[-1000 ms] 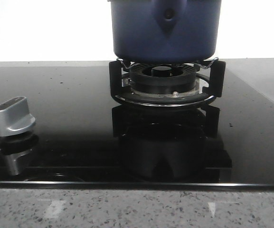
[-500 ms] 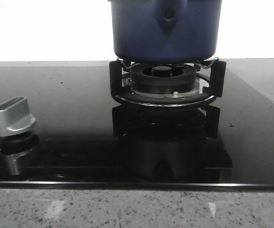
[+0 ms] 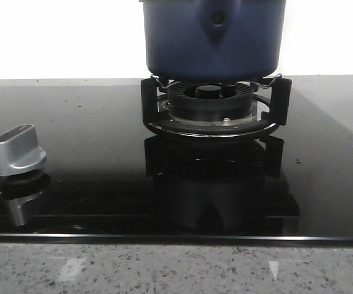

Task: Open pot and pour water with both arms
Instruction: 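Close the right gripper on the light blue bowl's rim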

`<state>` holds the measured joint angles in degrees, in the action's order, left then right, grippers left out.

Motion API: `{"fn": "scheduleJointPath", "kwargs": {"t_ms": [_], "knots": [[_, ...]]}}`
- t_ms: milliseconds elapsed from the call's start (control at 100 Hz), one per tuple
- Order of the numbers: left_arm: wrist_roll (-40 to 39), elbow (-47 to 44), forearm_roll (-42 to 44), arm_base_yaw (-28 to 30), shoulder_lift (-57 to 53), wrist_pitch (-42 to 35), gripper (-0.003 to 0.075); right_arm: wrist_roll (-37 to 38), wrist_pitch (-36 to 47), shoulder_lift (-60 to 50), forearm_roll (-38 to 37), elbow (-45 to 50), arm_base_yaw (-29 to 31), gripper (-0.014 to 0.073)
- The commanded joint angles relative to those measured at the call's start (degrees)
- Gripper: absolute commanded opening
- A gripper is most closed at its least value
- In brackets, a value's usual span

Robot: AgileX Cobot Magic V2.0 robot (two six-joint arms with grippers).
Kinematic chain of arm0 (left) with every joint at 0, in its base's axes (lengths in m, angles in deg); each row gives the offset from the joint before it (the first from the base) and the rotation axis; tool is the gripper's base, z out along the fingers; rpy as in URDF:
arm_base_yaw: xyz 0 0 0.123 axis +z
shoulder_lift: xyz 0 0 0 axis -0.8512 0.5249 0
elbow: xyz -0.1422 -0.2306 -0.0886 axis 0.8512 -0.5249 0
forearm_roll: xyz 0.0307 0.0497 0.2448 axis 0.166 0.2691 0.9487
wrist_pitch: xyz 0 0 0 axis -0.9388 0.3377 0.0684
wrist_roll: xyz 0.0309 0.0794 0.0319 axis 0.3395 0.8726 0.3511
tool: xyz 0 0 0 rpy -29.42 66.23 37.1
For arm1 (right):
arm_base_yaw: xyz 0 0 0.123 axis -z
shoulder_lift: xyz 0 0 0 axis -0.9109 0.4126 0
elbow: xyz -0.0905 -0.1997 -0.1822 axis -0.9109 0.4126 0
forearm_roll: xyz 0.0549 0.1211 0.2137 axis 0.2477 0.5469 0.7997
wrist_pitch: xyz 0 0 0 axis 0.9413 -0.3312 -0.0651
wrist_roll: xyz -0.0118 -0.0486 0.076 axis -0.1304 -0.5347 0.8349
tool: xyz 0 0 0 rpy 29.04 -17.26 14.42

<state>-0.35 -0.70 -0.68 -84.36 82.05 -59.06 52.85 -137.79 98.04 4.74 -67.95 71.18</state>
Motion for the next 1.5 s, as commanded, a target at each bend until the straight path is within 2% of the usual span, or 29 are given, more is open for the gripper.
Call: {"fn": "scheduleJointPath", "kwargs": {"t_ms": [0,220,480,940,1490], "knots": [[0.03,2.04,-0.78,0.10,-1.22,-6.49,0.0324,0.13,-2.95,4.75,-2.49,-7.57,-0.15,0.0331],[0.03,2.04,-0.78,0.10,-1.22,-6.49,0.0323,6.22,-3.16,12.77,-14.94,-12.96,3.27,0.0331],[0.03,2.04,-0.78,0.10,-1.22,-6.49,0.0323,9.83,-2.54,16.96,-18.98,-11.60,5.58,0.0331],[0.03,2.04,-0.78,0.10,-1.22,-7.12,0.0323,9.93,-4.35,22.55,-13.69,-8.19,11.79,0.0330],[0.03,2.04,-0.78,0.10,-1.22,-7.20,0.0323,9.93,-1.06,28.24,-10.60,-3.04,11.85,0.0330]]}}
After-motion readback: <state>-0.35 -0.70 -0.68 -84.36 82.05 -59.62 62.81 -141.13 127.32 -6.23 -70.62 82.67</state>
